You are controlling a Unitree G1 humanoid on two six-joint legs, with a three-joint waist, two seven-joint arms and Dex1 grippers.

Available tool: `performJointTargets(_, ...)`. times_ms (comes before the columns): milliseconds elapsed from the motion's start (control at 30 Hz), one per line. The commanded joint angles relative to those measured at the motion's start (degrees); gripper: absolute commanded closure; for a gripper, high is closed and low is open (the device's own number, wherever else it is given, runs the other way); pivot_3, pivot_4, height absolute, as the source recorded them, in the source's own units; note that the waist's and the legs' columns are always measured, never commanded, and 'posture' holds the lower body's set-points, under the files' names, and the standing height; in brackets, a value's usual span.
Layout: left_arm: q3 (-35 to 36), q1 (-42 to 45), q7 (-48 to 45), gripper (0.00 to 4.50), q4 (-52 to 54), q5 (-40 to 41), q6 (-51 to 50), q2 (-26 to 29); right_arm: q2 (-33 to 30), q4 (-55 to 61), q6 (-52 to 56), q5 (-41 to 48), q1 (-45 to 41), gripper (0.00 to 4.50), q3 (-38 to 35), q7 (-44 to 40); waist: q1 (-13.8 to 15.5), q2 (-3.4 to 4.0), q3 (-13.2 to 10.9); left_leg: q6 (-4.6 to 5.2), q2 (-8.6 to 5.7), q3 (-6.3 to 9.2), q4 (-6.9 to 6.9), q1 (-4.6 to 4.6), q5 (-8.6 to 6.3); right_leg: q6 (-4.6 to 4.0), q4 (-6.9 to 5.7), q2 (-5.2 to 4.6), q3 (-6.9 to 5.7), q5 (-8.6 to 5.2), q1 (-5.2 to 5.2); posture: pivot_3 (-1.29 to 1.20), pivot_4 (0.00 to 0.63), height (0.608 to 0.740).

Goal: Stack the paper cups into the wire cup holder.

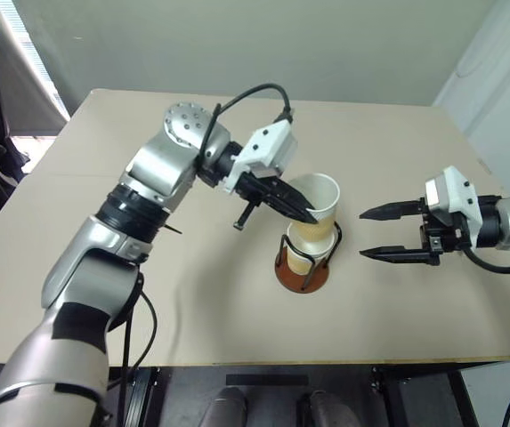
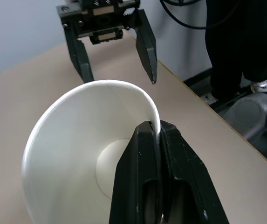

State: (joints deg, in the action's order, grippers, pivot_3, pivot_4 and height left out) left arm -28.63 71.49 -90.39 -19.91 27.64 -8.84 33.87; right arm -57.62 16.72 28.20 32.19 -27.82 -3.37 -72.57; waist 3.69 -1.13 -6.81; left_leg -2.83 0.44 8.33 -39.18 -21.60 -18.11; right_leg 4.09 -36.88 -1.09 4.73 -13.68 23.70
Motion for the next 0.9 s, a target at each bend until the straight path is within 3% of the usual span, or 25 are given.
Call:
performJointTargets(33,-0.01,0.73,-2.11,4.46,0.18,-0.06,2.58,-0.22,-1.18,1.86,-0.16,0.2,-0.1,1.4,-2.57,0.63,0.0,0.0,0.0,0.0,0.0,0.0,0.0,0.0,0.0,0.0,0.0,0.0,0.0,0.0,0.0,0.0,0.15,0.74)
performJointTargets(533,-3.84,0.48,-2.11,4.46,1.93,2.17,2.35,1.57,-1.84,2.64,0.46,0.38,0.19,1.4,-2.88,1.15,0.0,0.0,0.0,0.01,-0.01,-0.02,-0.01,0.0,0.0,0.01,-0.01,0.0,0.0,0.0,0.0,0.0,0.15,0.74)
performJointTargets(633,-4.4,0.86,-2.11,3.84,1.81,2.67,2.25,1.99,-1.97,2.67,0.49,0.4,0.13,1.4,-2.82,1.27,0.0,0.0,0.0,0.01,-0.01,-0.01,-0.01,0.0,0.0,0.01,0.0,0.0,0.0,0.01,0.0,0.0,0.15,0.74)
performJointTargets(900,-4.78,1.15,-2.11,1.0,1.56,3.47,1.14,2.05,-1.84,2.39,0.26,-0.02,-0.24,1.4,-2.28,1.56,0.02,0.0,0.0,0.01,-0.01,-0.02,-0.02,0.0,0.0,0.01,-0.01,0.0,0.0,0.01,-0.01,0.0,0.15,0.74)
